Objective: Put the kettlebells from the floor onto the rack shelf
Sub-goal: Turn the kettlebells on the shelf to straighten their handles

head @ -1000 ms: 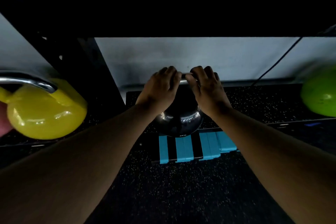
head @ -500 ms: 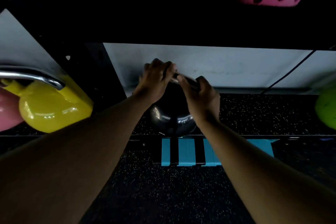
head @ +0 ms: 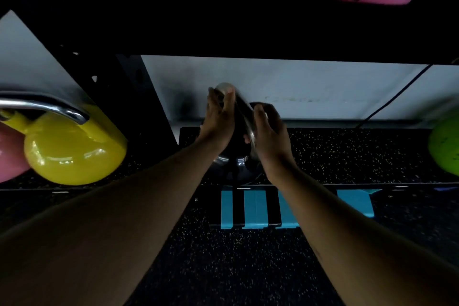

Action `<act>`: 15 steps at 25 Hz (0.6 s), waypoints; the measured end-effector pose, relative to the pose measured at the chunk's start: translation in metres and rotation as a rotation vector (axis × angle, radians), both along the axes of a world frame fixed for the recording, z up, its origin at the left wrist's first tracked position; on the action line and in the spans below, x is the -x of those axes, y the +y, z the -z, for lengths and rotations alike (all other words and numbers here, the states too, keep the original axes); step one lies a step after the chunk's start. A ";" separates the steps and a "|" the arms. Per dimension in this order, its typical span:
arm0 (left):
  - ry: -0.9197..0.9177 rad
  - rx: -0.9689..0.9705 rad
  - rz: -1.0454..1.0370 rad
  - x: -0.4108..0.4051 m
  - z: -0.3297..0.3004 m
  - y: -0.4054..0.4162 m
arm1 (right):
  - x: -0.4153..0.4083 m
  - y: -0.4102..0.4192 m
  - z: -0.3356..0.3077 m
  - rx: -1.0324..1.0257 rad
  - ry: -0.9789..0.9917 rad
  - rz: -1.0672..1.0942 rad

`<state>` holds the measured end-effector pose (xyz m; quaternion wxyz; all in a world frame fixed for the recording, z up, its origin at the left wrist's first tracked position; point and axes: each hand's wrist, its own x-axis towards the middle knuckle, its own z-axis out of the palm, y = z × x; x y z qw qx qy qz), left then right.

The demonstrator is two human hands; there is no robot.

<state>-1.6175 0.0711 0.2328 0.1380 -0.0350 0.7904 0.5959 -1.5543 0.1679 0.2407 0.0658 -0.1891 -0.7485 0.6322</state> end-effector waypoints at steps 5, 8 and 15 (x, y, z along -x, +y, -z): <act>-0.001 -0.092 0.086 0.014 -0.005 -0.003 | 0.008 -0.018 0.003 0.095 -0.019 -0.005; -0.026 -0.125 0.148 0.011 -0.002 0.005 | 0.003 -0.018 0.007 0.150 0.008 0.007; -0.013 -0.153 0.132 0.018 0.003 0.001 | 0.007 -0.028 0.009 0.069 -0.012 0.002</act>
